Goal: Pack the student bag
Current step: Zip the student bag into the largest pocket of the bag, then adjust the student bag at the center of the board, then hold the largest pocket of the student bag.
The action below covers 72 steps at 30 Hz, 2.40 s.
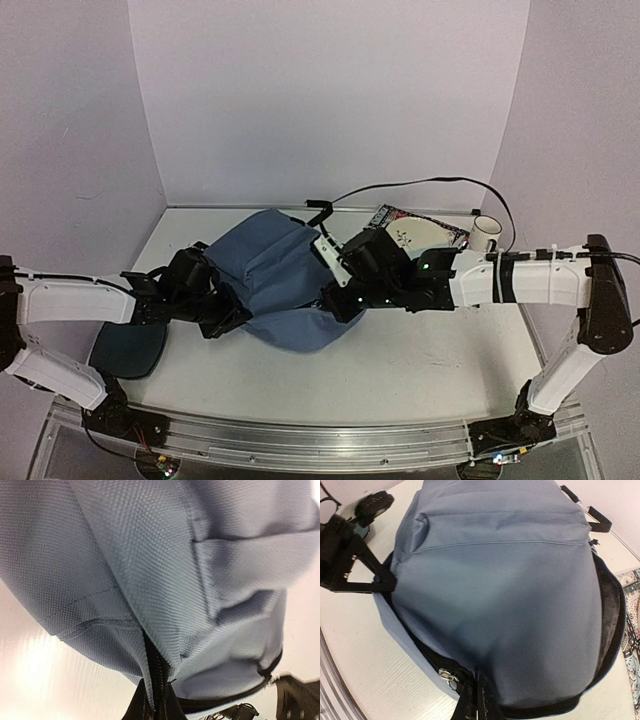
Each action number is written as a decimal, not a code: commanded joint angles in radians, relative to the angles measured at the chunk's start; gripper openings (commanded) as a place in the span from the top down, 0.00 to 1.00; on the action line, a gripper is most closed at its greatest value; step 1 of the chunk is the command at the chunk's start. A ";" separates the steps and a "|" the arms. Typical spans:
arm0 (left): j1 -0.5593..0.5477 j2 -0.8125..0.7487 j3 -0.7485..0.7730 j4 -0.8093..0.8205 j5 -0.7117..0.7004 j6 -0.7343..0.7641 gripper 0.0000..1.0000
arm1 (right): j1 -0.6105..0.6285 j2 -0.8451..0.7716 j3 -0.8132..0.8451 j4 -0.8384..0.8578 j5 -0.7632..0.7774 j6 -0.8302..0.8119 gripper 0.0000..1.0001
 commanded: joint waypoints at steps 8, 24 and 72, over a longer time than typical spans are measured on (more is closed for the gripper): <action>0.230 -0.126 -0.105 -0.402 -0.189 0.219 1.00 | -0.112 -0.067 0.003 -0.053 -0.023 0.031 1.00; 0.241 -0.066 0.142 -0.350 -0.183 0.522 0.83 | 0.113 0.173 0.522 -0.163 -0.335 0.008 1.00; -0.204 -0.198 -0.038 0.295 0.040 1.717 0.37 | 0.082 0.015 0.297 -0.106 -0.088 0.123 1.00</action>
